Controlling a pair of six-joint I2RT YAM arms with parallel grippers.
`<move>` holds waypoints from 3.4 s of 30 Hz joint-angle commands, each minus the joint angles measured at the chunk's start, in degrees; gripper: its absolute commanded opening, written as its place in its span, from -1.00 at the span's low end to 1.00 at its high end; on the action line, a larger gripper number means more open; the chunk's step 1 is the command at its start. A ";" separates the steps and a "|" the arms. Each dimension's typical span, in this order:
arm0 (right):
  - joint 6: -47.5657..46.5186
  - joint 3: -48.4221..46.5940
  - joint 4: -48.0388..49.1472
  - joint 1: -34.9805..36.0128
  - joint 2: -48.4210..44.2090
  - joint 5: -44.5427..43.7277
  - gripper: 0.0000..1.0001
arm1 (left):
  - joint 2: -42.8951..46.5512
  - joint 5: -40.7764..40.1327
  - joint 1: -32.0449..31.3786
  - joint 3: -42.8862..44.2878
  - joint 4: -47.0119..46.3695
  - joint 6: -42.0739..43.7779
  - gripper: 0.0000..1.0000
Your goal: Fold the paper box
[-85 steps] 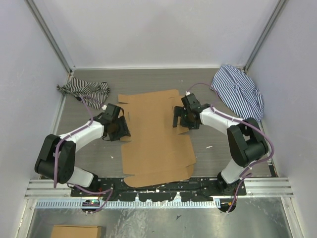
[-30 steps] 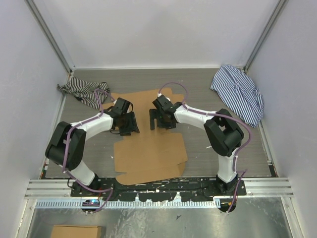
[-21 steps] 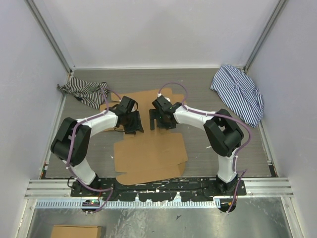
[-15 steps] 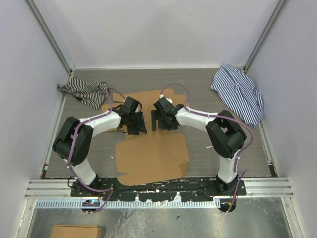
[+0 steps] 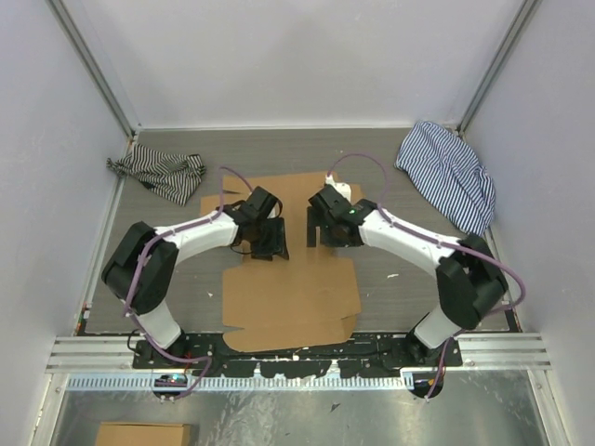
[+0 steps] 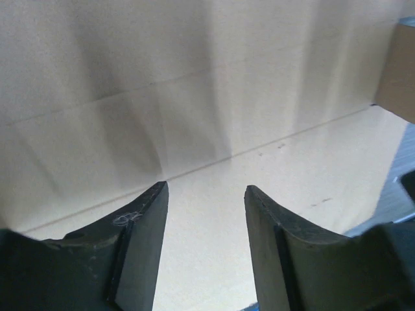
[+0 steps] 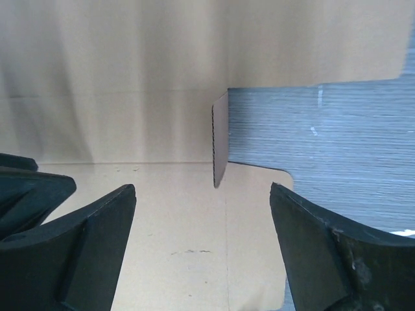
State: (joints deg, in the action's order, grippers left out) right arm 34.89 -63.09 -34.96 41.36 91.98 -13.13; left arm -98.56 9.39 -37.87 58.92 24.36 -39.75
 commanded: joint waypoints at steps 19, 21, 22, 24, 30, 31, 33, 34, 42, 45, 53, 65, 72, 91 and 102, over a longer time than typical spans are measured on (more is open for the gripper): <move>-8.59 -36.85 4.20 -22.29 21.20 17.42 1.00 | -4.59 1.50 28.57 23.69 8.41 1.46 0.36; -7.77 -37.12 7.07 -23.91 24.30 18.60 1.00 | -7.03 0.80 28.60 24.84 8.35 2.28 0.36; -7.59 -37.11 8.13 -24.56 25.50 18.84 1.00 | -7.96 0.21 28.66 25.40 8.19 2.49 0.36; -7.92 -37.05 10.48 -25.59 27.68 19.49 1.00 | -9.66 -0.52 28.73 27.21 8.54 3.31 0.37; -11.25 -40.33 12.39 -26.35 34.33 22.62 1.00 | -13.71 -3.47 30.75 33.05 11.85 6.01 0.36; -11.56 -40.66 12.76 -26.34 34.95 23.16 1.00 | -13.97 -3.62 31.19 33.44 11.74 6.12 0.36; -12.29 -41.89 12.90 -26.41 36.29 23.64 1.00 | -14.55 -4.04 31.96 34.06 11.39 6.44 0.36; -12.45 -42.77 12.75 -26.35 37.04 23.59 1.00 | -15.00 -4.18 32.26 34.37 11.19 6.62 0.36; -14.29 -51.24 9.67 -26.40 43.48 22.98 1.00 | -20.56 -2.48 32.70 36.45 11.27 8.27 0.34; -15.27 -53.24 8.43 -26.25 45.04 22.96 0.99 | -21.50 -0.87 32.68 36.11 10.22 8.19 0.34; -17.38 -52.80 7.61 -25.11 45.77 25.01 0.96 | -23.21 1.15 32.67 35.76 9.48 8.95 0.32; -18.21 -51.01 7.41 -21.86 44.28 27.71 0.92 | -25.17 2.89 32.59 35.57 8.14 9.13 0.21; -17.62 -47.53 9.15 -21.90 40.46 30.31 0.91 | -24.54 3.37 32.59 34.30 7.37 8.80 0.06; -14.82 -45.74 11.18 -19.19 34.26 36.88 0.85 | -26.06 4.40 31.54 33.84 7.66 8.55 -0.12; -13.13 -50.88 10.69 -15.45 39.21 38.01 0.84 | -26.10 4.95 30.75 34.05 7.85 8.46 -0.17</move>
State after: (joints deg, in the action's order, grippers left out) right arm 20.25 -110.74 -24.53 23.62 129.84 22.57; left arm -123.94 12.36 -5.93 93.43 32.84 -31.33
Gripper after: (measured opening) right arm 0.922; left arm 0.418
